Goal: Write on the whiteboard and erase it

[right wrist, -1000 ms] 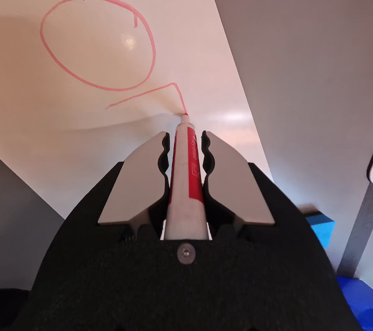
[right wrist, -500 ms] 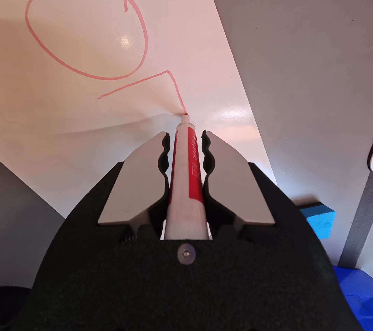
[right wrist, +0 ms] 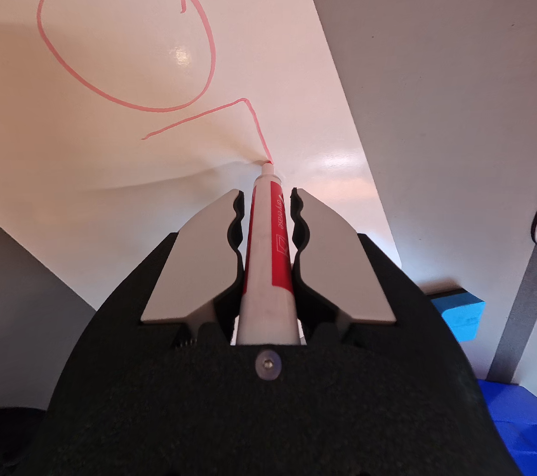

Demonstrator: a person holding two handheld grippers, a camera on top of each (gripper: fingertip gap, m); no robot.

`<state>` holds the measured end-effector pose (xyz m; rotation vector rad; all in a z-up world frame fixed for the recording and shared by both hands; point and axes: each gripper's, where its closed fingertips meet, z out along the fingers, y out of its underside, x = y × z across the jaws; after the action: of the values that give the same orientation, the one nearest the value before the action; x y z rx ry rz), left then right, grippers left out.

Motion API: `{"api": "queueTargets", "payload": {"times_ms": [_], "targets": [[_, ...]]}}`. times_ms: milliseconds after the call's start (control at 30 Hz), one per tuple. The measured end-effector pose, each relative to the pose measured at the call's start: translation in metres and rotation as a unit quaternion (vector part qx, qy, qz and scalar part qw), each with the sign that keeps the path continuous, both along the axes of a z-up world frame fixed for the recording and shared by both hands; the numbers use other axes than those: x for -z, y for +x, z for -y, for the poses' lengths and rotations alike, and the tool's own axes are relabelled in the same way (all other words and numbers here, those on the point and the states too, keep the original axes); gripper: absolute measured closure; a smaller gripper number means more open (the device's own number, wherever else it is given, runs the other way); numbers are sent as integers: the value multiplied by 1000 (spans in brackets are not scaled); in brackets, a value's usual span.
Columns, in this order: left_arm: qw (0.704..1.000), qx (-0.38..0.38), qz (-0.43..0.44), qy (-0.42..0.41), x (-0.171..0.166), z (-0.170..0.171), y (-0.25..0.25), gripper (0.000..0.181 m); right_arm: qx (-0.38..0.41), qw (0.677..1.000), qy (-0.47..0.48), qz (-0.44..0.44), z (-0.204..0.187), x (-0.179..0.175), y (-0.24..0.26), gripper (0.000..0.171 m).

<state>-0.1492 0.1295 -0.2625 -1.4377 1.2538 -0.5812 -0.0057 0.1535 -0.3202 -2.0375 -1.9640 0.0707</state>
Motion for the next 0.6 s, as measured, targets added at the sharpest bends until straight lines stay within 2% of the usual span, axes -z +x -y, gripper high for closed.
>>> {"api": "queueTargets", "payload": {"times_ms": [600], "targets": [[1000, 1, -3, -3, 2, 1, 1, 161, -10, 1000, -16, 11, 42, -1, 21, 139]]}}
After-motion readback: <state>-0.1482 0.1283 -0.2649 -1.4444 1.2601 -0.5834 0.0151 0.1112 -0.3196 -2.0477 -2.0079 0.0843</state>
